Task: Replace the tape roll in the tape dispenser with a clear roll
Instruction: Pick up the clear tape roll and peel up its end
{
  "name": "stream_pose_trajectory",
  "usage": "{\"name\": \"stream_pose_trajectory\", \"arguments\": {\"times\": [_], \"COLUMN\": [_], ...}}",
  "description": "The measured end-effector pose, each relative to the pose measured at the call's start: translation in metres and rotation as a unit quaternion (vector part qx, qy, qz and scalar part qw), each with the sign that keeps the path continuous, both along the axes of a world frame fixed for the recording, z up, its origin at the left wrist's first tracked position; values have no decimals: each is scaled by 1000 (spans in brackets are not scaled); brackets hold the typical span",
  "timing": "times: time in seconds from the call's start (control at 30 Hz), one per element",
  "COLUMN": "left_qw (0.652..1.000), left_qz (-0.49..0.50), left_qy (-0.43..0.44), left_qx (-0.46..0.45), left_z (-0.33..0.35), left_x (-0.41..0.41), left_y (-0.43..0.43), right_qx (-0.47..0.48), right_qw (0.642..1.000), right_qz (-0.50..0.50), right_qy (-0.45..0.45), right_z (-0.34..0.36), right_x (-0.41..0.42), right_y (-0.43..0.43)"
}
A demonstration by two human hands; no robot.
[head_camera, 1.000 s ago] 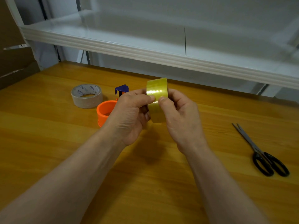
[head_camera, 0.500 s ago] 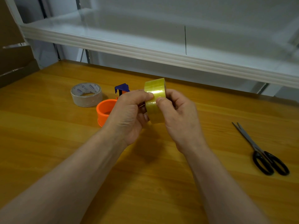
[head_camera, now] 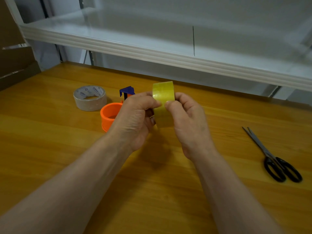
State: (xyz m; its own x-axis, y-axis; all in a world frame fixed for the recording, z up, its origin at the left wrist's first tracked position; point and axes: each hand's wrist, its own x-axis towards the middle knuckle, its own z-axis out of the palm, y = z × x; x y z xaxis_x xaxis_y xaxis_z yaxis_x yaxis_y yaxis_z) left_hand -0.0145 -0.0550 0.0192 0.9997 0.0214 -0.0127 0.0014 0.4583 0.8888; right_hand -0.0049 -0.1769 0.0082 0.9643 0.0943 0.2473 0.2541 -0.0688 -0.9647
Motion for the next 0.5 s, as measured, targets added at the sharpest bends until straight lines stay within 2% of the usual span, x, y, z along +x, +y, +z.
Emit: {"name": "stream_pose_trajectory", "arguments": {"times": [0.23, 0.5], "left_qw": [998, 999], "left_qz": [50, 33], "left_qy": [24, 33], "left_qx": [-21, -26], "left_z": [-3, -2], "left_x": [-1, 0], "left_y": [0, -2], "right_qx": [14, -19], "right_qw": [1000, 999], "right_qz": [2, -24], "right_qy": [8, -10], "right_z": [-1, -2], "right_x": [0, 0], "right_y": [2, 5]}}
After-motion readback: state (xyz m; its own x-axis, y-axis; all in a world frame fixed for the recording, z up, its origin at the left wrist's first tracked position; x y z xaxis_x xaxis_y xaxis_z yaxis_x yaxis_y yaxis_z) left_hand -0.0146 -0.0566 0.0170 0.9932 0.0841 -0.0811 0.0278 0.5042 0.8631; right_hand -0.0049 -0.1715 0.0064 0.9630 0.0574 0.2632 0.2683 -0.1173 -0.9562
